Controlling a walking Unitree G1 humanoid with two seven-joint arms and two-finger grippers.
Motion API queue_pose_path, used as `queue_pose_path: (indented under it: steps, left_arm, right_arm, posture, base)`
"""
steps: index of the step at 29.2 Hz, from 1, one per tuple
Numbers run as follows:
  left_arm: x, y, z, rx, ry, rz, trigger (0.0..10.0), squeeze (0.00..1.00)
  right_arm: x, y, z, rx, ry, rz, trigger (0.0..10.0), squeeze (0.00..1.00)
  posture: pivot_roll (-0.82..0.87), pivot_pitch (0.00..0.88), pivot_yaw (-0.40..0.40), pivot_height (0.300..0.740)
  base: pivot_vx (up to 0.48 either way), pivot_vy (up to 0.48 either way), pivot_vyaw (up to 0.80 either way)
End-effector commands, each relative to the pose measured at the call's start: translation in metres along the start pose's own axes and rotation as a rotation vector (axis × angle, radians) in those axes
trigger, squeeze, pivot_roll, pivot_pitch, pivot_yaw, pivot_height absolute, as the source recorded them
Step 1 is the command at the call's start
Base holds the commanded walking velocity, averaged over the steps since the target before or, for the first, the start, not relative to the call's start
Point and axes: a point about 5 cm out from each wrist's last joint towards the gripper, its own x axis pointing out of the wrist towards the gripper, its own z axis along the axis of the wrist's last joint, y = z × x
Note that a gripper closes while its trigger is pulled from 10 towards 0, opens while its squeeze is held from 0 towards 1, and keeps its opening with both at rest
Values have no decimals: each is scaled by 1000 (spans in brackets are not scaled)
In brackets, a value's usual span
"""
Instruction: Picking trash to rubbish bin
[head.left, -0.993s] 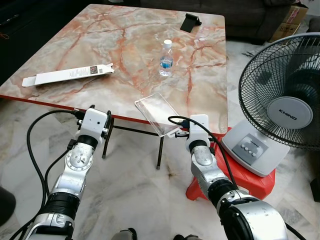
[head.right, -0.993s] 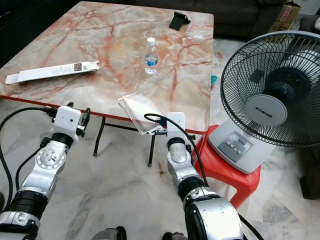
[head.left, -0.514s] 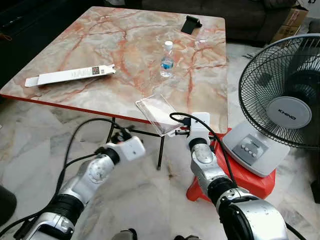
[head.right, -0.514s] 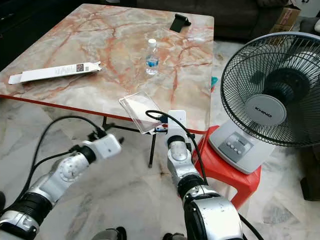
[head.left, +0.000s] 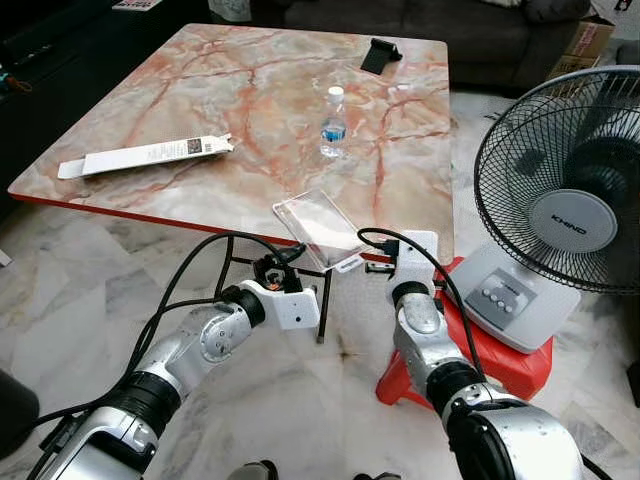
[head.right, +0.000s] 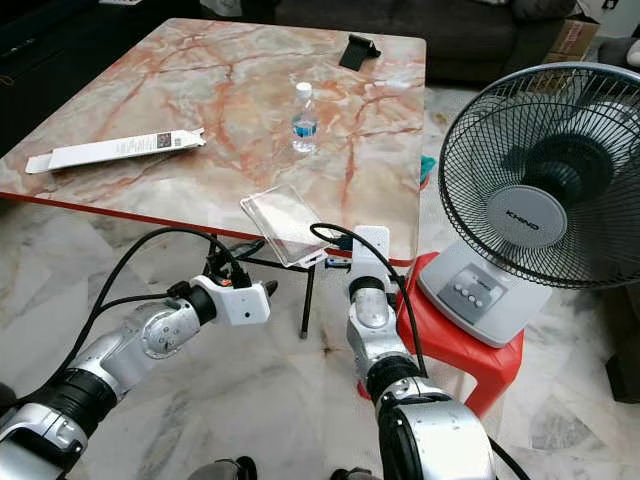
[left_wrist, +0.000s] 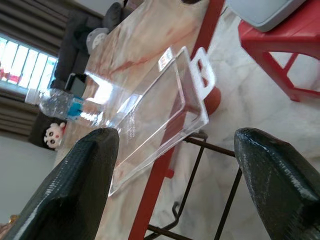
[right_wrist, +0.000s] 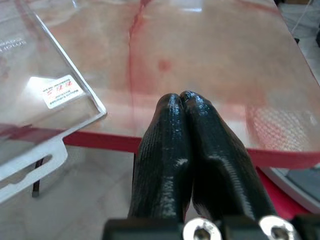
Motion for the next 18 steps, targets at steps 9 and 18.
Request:
queue_pose_path:
  steps: [9, 18]
  left_arm:
    - [11, -11, -4, 85, 30, -47, 10000, 0]
    - [23, -16, -7, 161, 66, -62, 10000, 0]
  right_arm:
    - [-2, -2, -1, 25, -19, -16, 10000, 0]
    - [-4, -5, -4, 42, -33, -29, 10000, 0]
  posture:
    - [147, 105, 17, 740]
    - [129, 119, 28, 740]
  base:
    - [0, 0, 0]
    - [0, 0, 0]
